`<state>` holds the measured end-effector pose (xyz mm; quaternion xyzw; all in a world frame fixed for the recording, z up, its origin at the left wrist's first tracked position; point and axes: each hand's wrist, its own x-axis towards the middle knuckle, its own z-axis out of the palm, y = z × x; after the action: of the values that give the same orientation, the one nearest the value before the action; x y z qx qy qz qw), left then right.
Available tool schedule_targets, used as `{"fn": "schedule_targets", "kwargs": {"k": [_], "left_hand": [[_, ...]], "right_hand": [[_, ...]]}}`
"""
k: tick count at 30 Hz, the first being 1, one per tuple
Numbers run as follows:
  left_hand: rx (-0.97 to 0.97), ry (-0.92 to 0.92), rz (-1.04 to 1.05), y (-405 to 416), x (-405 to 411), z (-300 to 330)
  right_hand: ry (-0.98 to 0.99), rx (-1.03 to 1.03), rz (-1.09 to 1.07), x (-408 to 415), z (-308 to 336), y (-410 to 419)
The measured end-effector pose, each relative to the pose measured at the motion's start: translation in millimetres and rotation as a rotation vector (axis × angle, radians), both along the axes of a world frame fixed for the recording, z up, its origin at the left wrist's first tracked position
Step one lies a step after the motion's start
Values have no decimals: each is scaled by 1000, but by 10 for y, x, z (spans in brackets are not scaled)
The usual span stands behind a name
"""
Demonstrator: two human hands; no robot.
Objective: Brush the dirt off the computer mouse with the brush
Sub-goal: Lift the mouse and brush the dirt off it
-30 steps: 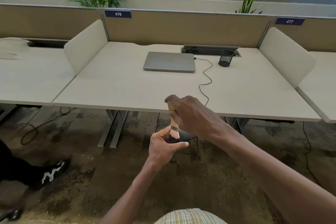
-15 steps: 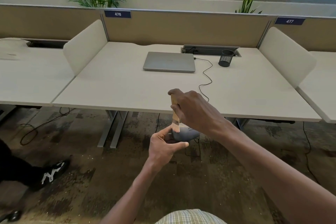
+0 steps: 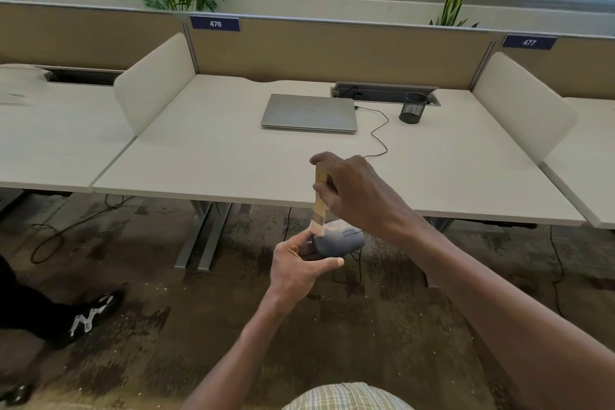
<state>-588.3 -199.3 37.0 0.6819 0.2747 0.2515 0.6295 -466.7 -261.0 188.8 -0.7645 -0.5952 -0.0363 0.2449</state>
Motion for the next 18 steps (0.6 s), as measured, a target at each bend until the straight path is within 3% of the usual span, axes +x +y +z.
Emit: {"fn": "schedule_targets", "kwargs": {"k": [18], "left_hand": [[-45, 35, -14, -7, -55, 4]], "right_hand": [[61, 76, -23, 49, -123, -77]]}}
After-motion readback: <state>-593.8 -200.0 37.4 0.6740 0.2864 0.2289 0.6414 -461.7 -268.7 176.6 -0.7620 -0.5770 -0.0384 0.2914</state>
